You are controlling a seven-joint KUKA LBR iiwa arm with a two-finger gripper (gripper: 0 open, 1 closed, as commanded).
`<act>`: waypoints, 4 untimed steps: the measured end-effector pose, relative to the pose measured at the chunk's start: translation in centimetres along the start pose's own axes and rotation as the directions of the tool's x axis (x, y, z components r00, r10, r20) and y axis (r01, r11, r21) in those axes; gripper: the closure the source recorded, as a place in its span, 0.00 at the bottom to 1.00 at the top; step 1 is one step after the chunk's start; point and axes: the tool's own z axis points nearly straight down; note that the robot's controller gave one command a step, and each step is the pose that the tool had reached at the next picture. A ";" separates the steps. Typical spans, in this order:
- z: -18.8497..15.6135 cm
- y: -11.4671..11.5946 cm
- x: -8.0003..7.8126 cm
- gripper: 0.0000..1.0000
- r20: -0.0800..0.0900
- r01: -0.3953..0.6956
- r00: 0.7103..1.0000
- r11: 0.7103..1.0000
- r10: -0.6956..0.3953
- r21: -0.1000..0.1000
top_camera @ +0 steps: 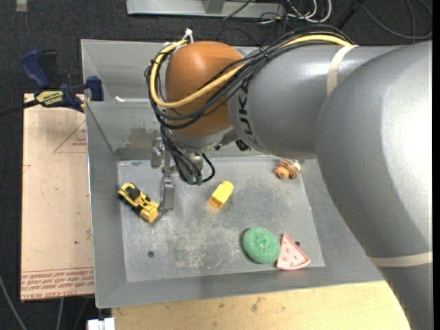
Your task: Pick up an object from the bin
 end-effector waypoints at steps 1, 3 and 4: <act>4.1 0.0 -1.0 0.00 0.009 -0.038 0.999 0.999 0.038 -0.003; 8.2 1.6 -1.0 0.00 0.000 -0.065 0.998 0.998 0.065 0.002; 8.2 2.4 -0.9 0.00 0.002 -0.034 0.999 0.999 0.034 -0.001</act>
Offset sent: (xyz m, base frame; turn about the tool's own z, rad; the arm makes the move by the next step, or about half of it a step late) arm 0.0178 0.0007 -0.0838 0.1935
